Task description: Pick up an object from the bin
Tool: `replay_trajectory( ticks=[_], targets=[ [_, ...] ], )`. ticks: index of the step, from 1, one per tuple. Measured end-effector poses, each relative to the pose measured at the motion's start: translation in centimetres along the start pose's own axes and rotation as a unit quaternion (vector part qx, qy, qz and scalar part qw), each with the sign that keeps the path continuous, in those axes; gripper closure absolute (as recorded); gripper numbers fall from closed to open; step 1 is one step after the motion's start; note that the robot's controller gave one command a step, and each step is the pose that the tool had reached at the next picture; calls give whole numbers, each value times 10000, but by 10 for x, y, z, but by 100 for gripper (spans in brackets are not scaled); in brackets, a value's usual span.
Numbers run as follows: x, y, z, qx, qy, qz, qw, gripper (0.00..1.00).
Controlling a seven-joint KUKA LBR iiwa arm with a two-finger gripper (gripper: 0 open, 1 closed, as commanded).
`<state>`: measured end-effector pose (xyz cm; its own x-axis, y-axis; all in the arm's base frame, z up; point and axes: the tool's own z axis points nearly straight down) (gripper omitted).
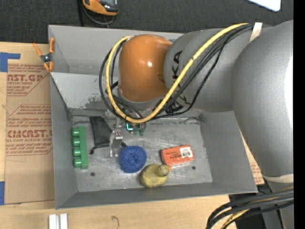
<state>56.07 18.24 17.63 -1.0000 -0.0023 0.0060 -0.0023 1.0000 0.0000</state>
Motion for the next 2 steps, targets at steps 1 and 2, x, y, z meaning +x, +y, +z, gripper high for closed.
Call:
replay_trajectory(
  ticks=[1, 2],
  targets=[
    [-2, -1, -4, -7, -35, 7, 10000, 0],
    [-13, 19, 99, -8, -35, -90, 10000, 100]
  ],
)
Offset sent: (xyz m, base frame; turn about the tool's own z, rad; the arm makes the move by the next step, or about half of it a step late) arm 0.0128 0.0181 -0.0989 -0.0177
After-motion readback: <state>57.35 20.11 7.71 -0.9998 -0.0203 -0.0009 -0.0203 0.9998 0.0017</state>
